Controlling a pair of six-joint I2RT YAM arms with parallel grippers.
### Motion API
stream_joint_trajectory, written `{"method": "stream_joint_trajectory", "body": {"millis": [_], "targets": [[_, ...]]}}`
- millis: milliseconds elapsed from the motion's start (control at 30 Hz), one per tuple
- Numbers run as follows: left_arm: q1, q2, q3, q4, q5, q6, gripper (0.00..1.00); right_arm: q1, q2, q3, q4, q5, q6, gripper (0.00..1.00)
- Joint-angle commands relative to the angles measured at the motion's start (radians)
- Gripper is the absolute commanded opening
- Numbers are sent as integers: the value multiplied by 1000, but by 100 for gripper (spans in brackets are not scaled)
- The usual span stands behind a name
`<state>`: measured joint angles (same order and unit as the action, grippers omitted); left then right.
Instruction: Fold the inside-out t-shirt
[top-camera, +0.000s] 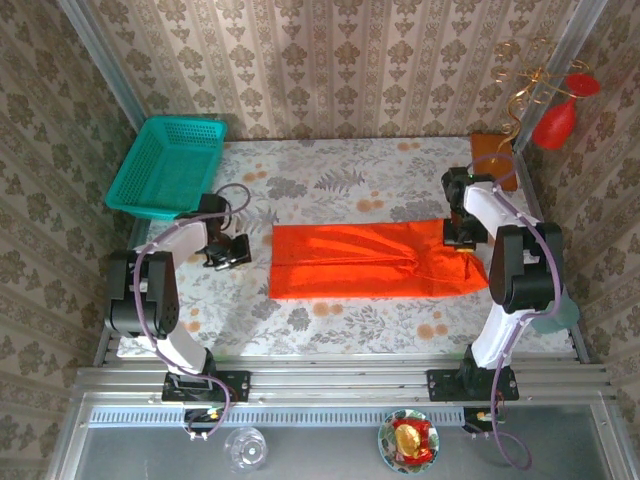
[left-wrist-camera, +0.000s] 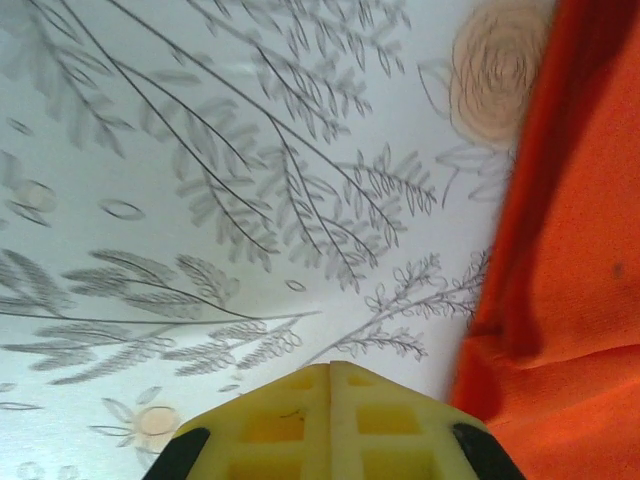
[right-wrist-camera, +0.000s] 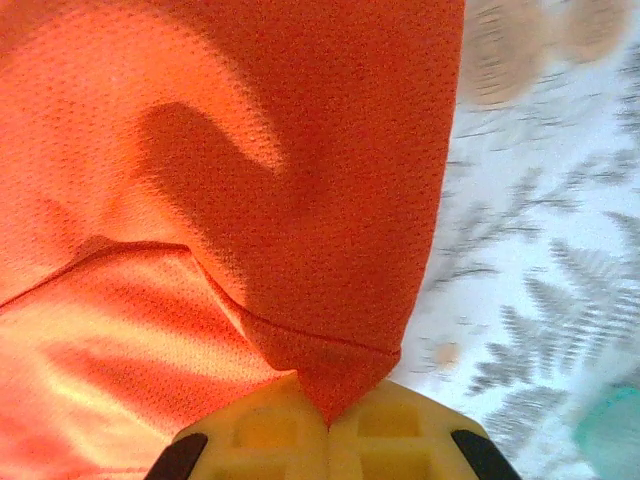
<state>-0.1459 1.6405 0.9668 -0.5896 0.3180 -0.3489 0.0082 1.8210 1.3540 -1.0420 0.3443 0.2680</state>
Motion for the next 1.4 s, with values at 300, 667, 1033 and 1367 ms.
{"method": "stream_joint_trajectory", "body": {"millis": [300,667,1033,1367], "targets": [[-157,99,-27,168,130,-132,0,265,-80,122,-153,-99,99,0],[-164,136,-45,200,136,-136,0,555,76,311,-72,-393,204,0],[-164,141,-59,238,138,-147,0,699,319,585,-33,-538,261,2],[-164,142,-66,239,133,-141,0,730,441,707,-8,-582,295,3]]}}
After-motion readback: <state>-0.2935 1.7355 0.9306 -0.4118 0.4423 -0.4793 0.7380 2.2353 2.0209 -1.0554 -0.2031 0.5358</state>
